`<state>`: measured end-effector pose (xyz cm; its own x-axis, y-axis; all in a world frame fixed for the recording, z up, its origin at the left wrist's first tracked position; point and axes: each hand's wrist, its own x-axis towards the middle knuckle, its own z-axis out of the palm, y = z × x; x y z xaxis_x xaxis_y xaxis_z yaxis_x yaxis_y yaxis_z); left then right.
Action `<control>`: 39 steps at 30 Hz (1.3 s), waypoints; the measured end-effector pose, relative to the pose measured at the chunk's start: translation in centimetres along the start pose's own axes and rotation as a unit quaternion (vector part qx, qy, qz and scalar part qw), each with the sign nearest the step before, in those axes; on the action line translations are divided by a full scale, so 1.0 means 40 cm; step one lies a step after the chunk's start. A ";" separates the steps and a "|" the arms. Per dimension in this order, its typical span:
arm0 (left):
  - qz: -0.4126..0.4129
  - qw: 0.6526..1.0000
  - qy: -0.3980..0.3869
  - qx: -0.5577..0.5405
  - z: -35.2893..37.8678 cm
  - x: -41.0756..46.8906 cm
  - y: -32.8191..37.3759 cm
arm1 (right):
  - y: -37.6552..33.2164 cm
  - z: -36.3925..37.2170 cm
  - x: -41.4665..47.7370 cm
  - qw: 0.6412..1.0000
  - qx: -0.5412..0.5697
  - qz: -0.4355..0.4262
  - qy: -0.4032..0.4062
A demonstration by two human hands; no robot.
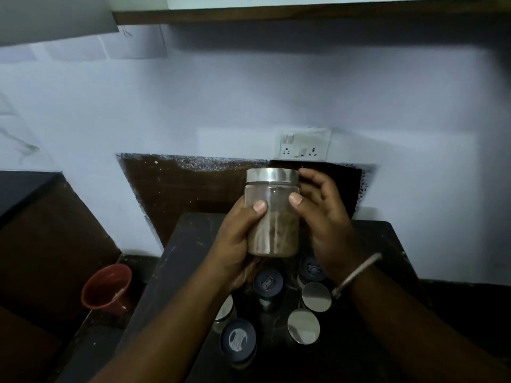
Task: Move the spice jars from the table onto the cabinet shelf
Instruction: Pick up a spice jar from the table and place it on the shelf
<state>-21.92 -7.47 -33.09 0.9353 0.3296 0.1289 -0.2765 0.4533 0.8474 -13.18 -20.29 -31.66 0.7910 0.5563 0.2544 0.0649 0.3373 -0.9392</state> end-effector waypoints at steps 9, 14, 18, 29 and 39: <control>0.102 0.958 0.062 0.259 0.110 -0.048 0.010 | -0.012 0.024 -0.046 0.999 0.032 -0.028 -0.009; 0.121 0.976 0.013 0.180 0.117 -0.047 0.047 | -0.053 0.021 -0.023 0.990 0.140 -0.024 0.005; 0.147 0.977 0.049 0.147 0.123 -0.041 0.062 | -0.056 0.020 -0.019 0.983 0.181 -0.025 -0.002; 0.166 0.981 0.026 0.101 0.160 -0.052 0.074 | -0.077 0.022 -0.035 0.958 0.285 -0.016 0.001; 0.162 0.984 0.028 0.075 0.166 -0.056 0.072 | -0.096 0.033 -0.043 0.946 0.323 -0.003 -0.031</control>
<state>-23.34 -12.41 -27.49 0.7888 0.4839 0.3790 -0.5177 0.1906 0.8341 -15.58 -21.53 -28.19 0.7535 0.5892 0.2918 -0.3308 0.7233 -0.6062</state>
